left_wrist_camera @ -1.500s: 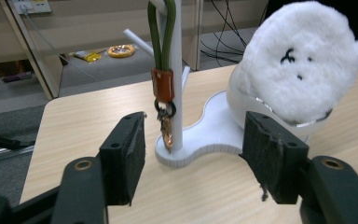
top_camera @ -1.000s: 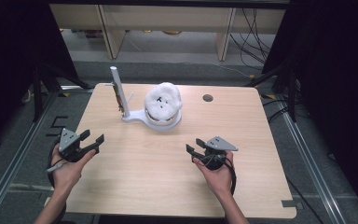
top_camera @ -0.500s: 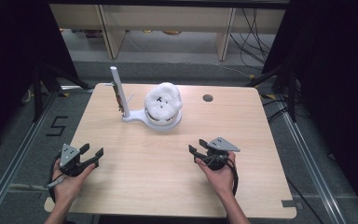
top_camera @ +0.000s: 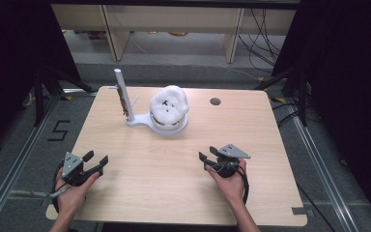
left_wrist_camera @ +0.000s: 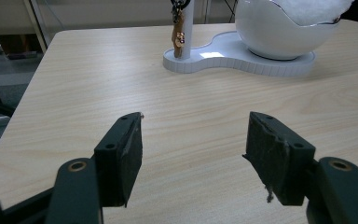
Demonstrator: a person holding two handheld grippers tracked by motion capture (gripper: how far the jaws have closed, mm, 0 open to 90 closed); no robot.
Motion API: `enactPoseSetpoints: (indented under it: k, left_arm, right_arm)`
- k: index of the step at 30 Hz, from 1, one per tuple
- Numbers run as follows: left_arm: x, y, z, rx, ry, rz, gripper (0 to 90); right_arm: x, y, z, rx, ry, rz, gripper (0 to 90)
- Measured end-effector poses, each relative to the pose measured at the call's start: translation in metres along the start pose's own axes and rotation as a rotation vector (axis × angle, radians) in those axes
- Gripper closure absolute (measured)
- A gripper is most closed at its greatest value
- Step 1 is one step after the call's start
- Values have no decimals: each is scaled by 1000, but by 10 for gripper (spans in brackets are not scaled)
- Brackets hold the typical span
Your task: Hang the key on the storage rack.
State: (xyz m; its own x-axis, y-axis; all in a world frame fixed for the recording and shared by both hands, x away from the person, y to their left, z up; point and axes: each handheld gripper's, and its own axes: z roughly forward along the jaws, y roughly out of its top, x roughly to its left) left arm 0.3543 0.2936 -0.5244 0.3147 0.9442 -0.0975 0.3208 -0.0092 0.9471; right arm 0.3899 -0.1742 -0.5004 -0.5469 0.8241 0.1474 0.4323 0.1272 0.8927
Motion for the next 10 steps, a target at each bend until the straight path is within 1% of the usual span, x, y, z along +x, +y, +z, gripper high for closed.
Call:
enactPoseSetpoints:
  k: [1, 2, 3, 4, 5, 6, 10]
  left_arm:
    - [0, 0, 0, 7, 7, -4, 356]
    - [0, 0, 0, -1, 3, -4, 356]
    - [1, 0, 0, -4, 3, -5, 357]
    - [1, 0, 0, -7, 3, -6, 358]
    - [0, 0, 0, -7, 3, -5, 358]
    - [0, 0, 0, 4, 9, -7, 358]
    - [0, 0, 0, 4, 10, -8, 359]
  right_arm:
    - [0, -1, 1, -2, 0, -4, 475]
    - [1, -1, 1, -2, 4, 18, 475]
    - [1, -2, 0, 2, -3, 12, 474]
    - [-1, -2, 0, 5, -3, -7, 474]
    - [1, -3, 1, -4, -5, 16, 474]
    - [2, -3, 1, 1, -7, 19, 473]
    - [1, -4, 2, -1, -7, 20, 472]
